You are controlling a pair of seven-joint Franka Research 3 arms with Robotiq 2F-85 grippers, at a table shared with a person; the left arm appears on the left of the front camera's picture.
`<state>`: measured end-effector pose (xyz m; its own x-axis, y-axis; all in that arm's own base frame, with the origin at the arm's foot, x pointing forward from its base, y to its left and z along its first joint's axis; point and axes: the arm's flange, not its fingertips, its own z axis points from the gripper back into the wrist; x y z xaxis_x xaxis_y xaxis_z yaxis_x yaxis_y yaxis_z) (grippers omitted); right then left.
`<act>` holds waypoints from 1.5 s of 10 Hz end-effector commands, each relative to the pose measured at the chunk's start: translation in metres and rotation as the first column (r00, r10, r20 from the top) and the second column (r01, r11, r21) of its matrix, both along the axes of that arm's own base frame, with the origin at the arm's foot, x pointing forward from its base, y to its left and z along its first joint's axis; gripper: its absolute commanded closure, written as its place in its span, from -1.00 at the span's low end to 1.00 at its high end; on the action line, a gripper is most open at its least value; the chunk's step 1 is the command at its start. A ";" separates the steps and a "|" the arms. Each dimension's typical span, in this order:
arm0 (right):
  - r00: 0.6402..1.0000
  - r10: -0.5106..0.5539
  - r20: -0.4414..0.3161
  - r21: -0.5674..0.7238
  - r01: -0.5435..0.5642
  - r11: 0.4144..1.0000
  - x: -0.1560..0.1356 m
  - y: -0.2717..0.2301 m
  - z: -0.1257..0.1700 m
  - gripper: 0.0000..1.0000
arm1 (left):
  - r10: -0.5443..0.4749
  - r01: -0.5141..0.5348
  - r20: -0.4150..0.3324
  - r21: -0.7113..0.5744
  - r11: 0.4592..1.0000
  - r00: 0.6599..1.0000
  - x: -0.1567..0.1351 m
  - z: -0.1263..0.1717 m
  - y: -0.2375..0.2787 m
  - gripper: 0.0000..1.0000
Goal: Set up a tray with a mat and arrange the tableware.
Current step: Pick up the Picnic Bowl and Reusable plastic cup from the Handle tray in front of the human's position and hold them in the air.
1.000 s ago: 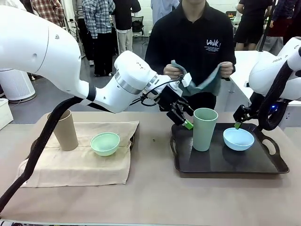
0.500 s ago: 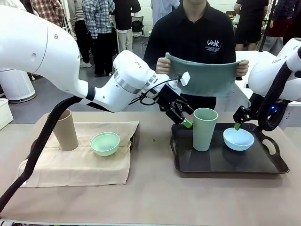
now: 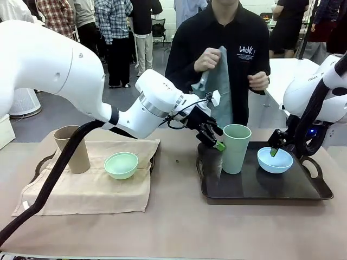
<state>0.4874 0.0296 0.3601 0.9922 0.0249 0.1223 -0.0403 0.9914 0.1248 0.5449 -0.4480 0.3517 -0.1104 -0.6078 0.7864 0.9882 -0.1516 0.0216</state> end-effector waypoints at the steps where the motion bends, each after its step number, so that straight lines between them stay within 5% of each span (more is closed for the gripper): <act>1: 1.000 -0.013 -0.004 -0.040 0.012 0.999 0.007 -0.003 -0.002 -1.00 | -0.042 0.042 -0.035 -0.017 0.999 0.999 0.001 -0.005 -0.014 -1.00; 7: 0.998 -0.060 -0.013 -0.043 0.060 0.997 0.011 -0.013 -0.019 -1.00 | -0.128 0.127 -0.053 -0.027 0.992 0.990 0.000 -0.026 -0.039 -1.00; 8: 0.997 -0.070 0.007 -0.054 0.071 0.996 0.011 -0.018 -0.020 -0.96 | -0.137 0.135 -0.057 -0.035 0.990 0.989 -0.001 -0.027 -0.043 -0.80; 9: 0.997 -0.072 0.017 -0.063 0.073 0.995 0.012 -0.020 -0.021 0.06 | -0.145 0.143 -0.054 -0.040 0.989 0.988 -0.001 -0.028 -0.045 -0.63; 10: 0.998 -0.065 0.025 -0.072 0.067 0.995 0.012 -0.021 -0.022 0.18 | -0.144 0.142 -0.055 -0.046 0.989 0.988 0.000 -0.028 -0.046 -0.42; 11: 0.998 -0.060 0.035 -0.082 0.062 0.995 0.012 -0.021 -0.022 1.00 | -0.141 0.138 -0.058 -0.051 0.989 0.988 0.000 -0.028 -0.047 0.21; 13: 0.997 -0.054 0.049 -0.100 0.059 0.993 0.013 -0.021 -0.021 1.00 | -0.132 0.129 -0.060 -0.056 0.990 0.989 -0.001 -0.028 -0.046 1.00; 14: 0.998 -0.049 0.050 -0.103 0.054 0.993 0.013 -0.020 -0.020 0.71 | -0.129 0.125 -0.061 -0.060 0.990 0.990 -0.001 -0.028 -0.044 1.00; 15: 0.998 -0.048 0.046 -0.106 0.052 0.993 0.013 -0.020 -0.019 0.92 | -0.125 0.121 -0.060 -0.062 0.991 0.990 -0.001 -0.027 -0.044 0.42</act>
<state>0.4982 0.0069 0.3447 0.9879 0.0051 0.1551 -0.0124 0.9988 0.0464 0.5432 -0.4928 0.3203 -0.1369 -0.5609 0.8165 0.9613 -0.2743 -0.0273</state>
